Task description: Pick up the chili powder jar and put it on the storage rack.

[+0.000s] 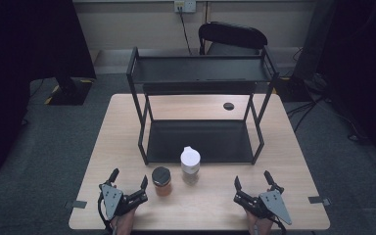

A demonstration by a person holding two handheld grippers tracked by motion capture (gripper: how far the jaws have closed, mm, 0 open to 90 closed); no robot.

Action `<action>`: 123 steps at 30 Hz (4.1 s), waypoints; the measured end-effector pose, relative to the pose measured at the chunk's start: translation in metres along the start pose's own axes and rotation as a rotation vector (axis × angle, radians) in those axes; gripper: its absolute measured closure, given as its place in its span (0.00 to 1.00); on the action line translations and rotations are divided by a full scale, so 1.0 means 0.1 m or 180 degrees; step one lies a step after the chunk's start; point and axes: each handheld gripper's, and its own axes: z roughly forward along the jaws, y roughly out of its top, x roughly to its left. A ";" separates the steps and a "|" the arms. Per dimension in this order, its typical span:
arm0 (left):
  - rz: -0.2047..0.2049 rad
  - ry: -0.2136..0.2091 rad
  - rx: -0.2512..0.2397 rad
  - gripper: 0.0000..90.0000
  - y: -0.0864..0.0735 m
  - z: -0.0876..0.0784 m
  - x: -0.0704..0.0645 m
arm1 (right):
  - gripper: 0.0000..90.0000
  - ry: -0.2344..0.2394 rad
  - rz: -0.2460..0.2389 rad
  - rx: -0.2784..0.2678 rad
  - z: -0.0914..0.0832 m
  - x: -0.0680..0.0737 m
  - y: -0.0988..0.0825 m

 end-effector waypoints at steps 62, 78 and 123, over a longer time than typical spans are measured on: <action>0.0055 -0.0902 0.0148 0.05 0.33 0.14 -0.23 | 0.00 -0.0032 -0.0001 0.0001 0.00 0.02 0.00; -0.0094 -0.0850 0.0394 0.23 0.26 0.29 -0.24 | 0.00 -0.0031 -0.0001 0.0000 0.00 0.02 0.00; -0.0005 -0.0792 0.0341 0.39 0.29 0.25 -0.24 | 0.00 -0.0016 0.0001 -0.0001 0.00 0.01 0.00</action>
